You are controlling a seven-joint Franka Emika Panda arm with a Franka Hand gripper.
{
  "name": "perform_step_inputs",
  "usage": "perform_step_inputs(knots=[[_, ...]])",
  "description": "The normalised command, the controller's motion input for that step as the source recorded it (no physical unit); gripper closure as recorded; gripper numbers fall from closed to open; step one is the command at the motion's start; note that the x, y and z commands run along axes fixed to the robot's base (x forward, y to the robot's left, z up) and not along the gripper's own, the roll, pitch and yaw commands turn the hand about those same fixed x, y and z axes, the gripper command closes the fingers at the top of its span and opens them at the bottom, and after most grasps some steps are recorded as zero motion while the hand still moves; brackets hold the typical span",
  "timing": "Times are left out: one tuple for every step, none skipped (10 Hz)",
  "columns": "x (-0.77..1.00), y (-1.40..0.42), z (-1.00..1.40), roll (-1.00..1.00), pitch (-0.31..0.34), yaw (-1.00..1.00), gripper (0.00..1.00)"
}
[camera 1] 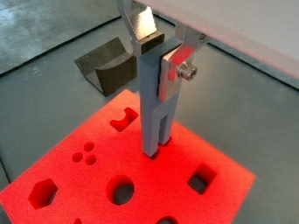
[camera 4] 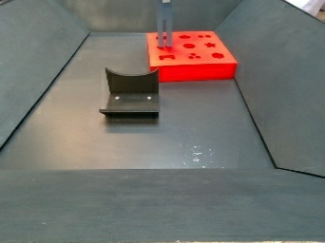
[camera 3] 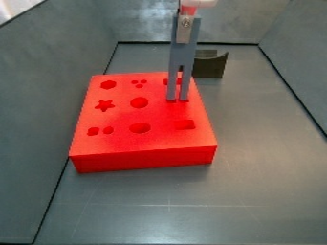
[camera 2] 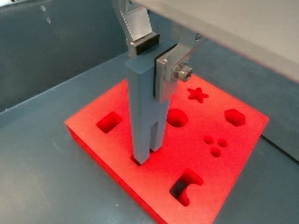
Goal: Pick up the double-square object. Move up. Move to above the board. Insert the double-square object.
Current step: Insert the double-square object.
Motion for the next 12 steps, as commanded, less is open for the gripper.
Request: perform_step_inputs(knots=[[0.0,-0.03,-0.25,-0.06,0.0,0.07,1.0],[0.06,-0.09,-0.26,-0.06,0.0,0.18,1.0],[0.11,-0.09,-0.22,-0.05,0.013,0.21,1.0],[0.13,-0.08,-0.23,-0.02,0.024,0.27,1.0],[0.14,-0.06,-0.23,-0.01,0.034,0.29,1.0],[0.1,0.0,-0.3,0.0,0.023,0.29,1.0],[0.08,0.0,-0.32,0.0,0.014,0.28,1.0],[0.1,0.0,-0.36,0.0,0.021,0.19,1.0],[0.13,0.0,-0.35,0.0,0.03,0.0,1.0],[0.14,0.0,-0.32,0.0,0.039,-0.29,1.0],[0.11,0.0,-0.27,0.0,0.034,-0.37,1.0],[0.03,0.0,-0.13,0.0,0.003,-0.24,1.0]])
